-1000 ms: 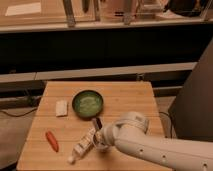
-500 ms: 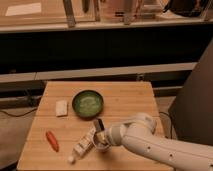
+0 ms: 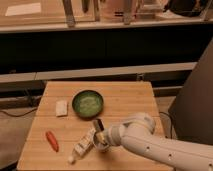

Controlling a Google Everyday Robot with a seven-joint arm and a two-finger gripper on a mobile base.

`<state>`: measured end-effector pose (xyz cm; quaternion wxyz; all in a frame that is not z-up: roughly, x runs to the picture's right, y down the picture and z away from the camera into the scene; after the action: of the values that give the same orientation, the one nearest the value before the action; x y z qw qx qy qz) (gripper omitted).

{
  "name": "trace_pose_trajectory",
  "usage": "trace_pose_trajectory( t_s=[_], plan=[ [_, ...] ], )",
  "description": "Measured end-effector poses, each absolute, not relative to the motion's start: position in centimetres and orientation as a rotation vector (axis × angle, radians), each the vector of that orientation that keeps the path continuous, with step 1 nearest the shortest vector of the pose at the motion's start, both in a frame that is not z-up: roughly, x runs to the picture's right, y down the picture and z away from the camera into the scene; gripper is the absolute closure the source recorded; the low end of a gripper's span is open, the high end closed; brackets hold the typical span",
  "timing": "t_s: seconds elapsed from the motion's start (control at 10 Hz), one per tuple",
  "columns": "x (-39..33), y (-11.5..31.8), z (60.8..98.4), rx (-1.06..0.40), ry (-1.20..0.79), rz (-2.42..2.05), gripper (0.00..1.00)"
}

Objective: Place the eraser in the ceramic cup

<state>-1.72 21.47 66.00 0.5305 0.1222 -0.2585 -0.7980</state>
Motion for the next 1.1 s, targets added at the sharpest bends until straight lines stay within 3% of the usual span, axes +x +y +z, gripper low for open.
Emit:
trace_pose_trajectory(
  t_s=[0.5, 0.6, 1.1],
  plan=[
    [-1.71, 21.4, 66.02, 0.287, -0.602, -1.924, 0.28],
    [-1.72, 21.4, 66.02, 0.288, -0.601, -1.925, 0.22],
    [-1.63, 21.45, 66.02, 0.292, -0.59, -1.938, 0.2]
  ],
)
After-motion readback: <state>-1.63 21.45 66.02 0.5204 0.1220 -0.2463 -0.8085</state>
